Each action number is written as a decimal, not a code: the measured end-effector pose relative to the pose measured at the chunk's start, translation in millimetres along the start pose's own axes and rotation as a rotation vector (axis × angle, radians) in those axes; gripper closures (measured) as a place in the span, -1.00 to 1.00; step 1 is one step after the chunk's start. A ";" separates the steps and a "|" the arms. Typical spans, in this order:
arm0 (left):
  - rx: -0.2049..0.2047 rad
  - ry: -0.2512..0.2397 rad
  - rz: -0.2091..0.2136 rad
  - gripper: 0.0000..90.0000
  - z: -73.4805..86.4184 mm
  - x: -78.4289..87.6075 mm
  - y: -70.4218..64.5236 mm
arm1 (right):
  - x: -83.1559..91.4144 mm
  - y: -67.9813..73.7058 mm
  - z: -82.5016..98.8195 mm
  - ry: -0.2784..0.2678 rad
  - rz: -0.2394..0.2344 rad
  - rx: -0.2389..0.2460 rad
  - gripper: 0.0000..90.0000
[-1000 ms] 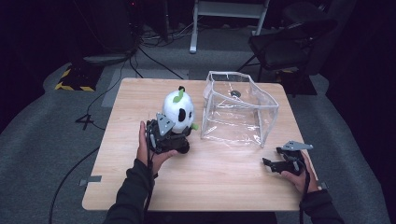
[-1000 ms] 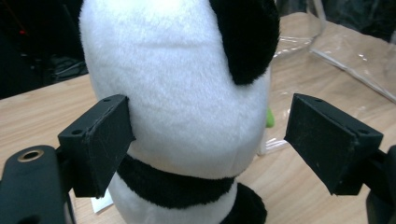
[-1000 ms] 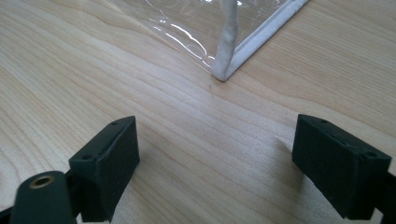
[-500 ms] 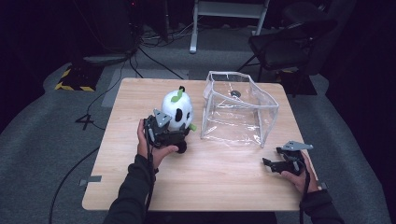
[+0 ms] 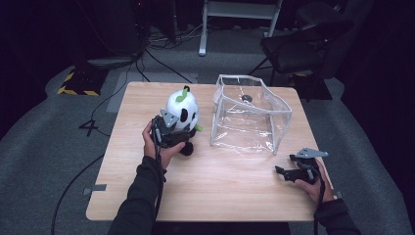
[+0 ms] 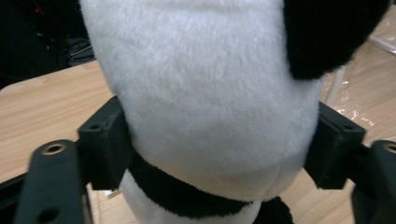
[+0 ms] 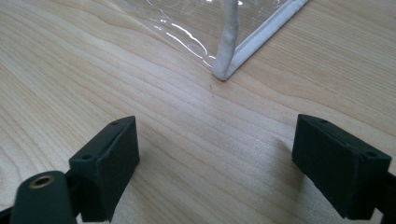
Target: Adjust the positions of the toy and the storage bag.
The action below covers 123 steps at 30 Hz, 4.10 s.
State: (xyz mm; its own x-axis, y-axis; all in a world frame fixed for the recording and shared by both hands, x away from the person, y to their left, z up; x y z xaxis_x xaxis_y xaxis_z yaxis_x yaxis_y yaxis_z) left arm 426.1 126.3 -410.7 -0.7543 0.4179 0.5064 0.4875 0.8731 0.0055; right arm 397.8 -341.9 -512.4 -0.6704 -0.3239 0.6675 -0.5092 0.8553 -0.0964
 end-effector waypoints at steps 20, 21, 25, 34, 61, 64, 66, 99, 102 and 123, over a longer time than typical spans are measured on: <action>-0.047 -0.011 0.038 -0.14 35.6 56.3 27.9 | 11.3 1.0 -10.9 -0.032 -0.049 0.025 -0.42; -0.055 -0.009 0.038 -0.14 38.4 60.4 28.1 | 15.2 2.5 -15.8 -0.054 -0.050 0.031 -0.37; -0.051 -0.012 0.044 -0.14 49.8 76.8 29.4 | 35.8 5.3 -40.8 -0.140 -0.056 0.047 -0.32; -0.039 -0.025 0.060 -0.15 63.2 90.9 31.3 | 82.1 14.8 -109.9 -0.256 -0.087 0.140 -0.22; -0.091 -0.041 0.056 -0.17 73.4 76.3 22.7 | 44.7 48.9 -216.7 -0.228 -0.078 0.245 -0.09; -0.097 -0.039 0.057 -0.17 74.0 75.6 22.4 | 34.0 50.6 -218.6 -0.206 -0.091 0.252 -0.07; -0.097 -0.039 0.060 -0.17 74.1 75.4 23.0 | 27.8 50.6 -219.0 -0.190 -0.084 0.252 -0.01; -0.092 -0.036 0.064 -0.19 75.5 72.5 22.1 | 53.8 121.1 -190.8 -0.323 -0.398 0.595 0.95; -0.093 -0.036 0.064 -0.19 75.7 72.3 21.7 | 59.5 127.3 -188.7 -0.330 -0.439 0.637 0.95; -0.100 -0.041 0.063 -0.19 76.8 71.0 20.7 | 101.5 109.2 -190.2 -0.363 -0.368 0.524 0.24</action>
State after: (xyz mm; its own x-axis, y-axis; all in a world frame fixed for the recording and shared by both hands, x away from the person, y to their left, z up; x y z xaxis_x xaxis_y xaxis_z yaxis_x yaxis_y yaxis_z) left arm 348.8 193.4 -440.9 -0.7371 0.4832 0.4725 0.5745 0.8162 0.0615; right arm 376.8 -204.5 -314.7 -0.4971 -0.7440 0.4466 -0.8656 0.3898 -0.3143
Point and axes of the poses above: each handheld gripper's, and its own axes: x roughly backward along the jaws, z roughly out of its underside, y roughly to its left, the point moved 1 cm from there along -x, roughly forward along the jaws, and after that the axes turned 8 degrees about z, right-handed, at the moved point
